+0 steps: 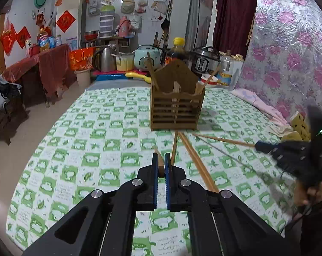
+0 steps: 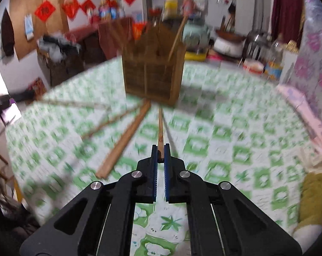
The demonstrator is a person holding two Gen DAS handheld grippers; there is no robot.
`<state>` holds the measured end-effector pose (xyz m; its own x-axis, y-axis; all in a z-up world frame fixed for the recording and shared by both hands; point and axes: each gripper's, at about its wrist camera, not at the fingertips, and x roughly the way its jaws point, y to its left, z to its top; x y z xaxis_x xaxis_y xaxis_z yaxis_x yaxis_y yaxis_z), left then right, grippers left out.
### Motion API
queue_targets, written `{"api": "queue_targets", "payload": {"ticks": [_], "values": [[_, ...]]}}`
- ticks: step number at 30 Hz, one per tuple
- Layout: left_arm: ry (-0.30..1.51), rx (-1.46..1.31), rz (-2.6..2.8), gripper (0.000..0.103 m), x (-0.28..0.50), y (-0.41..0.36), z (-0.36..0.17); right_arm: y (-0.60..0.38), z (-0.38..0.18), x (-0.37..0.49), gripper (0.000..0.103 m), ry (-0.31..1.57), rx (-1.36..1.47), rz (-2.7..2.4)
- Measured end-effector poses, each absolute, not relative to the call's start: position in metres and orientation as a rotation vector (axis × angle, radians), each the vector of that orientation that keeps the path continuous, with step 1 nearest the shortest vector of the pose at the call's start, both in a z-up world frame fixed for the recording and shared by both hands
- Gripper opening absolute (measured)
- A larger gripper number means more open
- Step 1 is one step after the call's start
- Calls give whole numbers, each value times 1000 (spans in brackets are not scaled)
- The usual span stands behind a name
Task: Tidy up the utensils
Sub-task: 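Lift the left tool's chopstick over the holder while the right tool carries its chopstick there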
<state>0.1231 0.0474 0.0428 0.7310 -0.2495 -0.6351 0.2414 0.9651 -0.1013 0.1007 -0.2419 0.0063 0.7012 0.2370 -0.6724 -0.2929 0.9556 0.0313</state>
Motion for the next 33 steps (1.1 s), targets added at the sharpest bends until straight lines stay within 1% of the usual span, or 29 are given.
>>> {"api": "queue_targets", "payload": {"ticks": [2, 5, 14, 18, 28, 31, 33], "values": [[689, -14, -276, 6, 125, 47, 51, -248, 29, 101, 6, 683, -40, 306], [678, -22, -291, 6, 135, 45, 62, -254, 50, 111, 7, 649, 17, 330], [720, -52, -298, 6, 184, 38, 64, -241, 48, 140, 7, 668, 26, 327], [700, -65, -304, 6, 199, 36, 74, -240, 52, 149, 7, 662, 43, 327], [576, -42, -329, 6, 232, 16, 142, -234, 108, 175, 7, 533, 92, 356], [578, -49, -338, 6, 243, 10, 147, -229, 120, 179, 7, 496, 100, 367], [623, -63, -369, 6, 243, 11, 137, -228, 122, 179, 7, 487, 110, 388]]}}
